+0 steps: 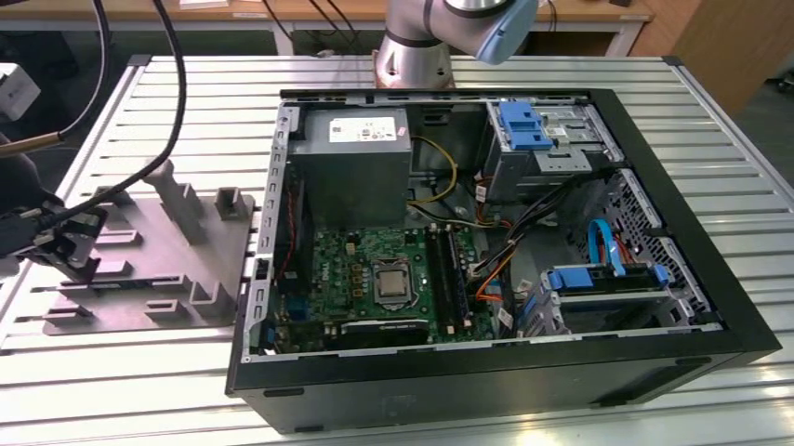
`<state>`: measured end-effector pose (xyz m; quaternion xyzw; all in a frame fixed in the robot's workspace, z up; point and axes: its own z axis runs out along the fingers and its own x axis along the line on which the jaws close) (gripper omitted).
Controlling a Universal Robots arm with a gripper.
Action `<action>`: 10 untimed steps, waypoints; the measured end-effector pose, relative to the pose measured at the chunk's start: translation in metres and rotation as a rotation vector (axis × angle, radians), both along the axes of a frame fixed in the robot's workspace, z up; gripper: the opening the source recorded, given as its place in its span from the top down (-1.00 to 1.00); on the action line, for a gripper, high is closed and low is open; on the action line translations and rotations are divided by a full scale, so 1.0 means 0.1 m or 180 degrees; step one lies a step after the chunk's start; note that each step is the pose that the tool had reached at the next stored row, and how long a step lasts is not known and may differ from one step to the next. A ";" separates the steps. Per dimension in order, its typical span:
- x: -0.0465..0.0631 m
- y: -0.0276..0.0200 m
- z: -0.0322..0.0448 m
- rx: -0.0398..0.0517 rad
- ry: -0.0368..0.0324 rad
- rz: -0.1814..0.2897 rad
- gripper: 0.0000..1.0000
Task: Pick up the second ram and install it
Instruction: 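Reach for the second ram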
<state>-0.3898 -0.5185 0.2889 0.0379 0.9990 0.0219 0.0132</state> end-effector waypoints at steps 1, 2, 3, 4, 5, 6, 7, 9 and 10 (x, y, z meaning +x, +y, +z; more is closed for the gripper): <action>0.00 0.000 -0.014 0.0000 0.0000 0.0000 0.79; 0.00 0.000 -0.027 0.0000 0.0000 0.0000 0.79; 0.00 0.000 -0.039 0.0000 0.0000 0.0000 0.79; 0.00 0.000 -0.051 0.0000 0.0000 0.0000 0.79; 0.00 0.000 -0.064 0.0000 0.0000 0.0000 0.79; 0.00 0.000 -0.077 0.0000 0.0000 0.0000 0.79; 0.00 0.000 -0.091 0.0000 0.0000 0.0000 0.79; 0.00 0.000 -0.119 0.0000 0.0000 0.0000 0.79; 0.00 0.000 -0.132 0.0000 0.0000 0.0000 0.79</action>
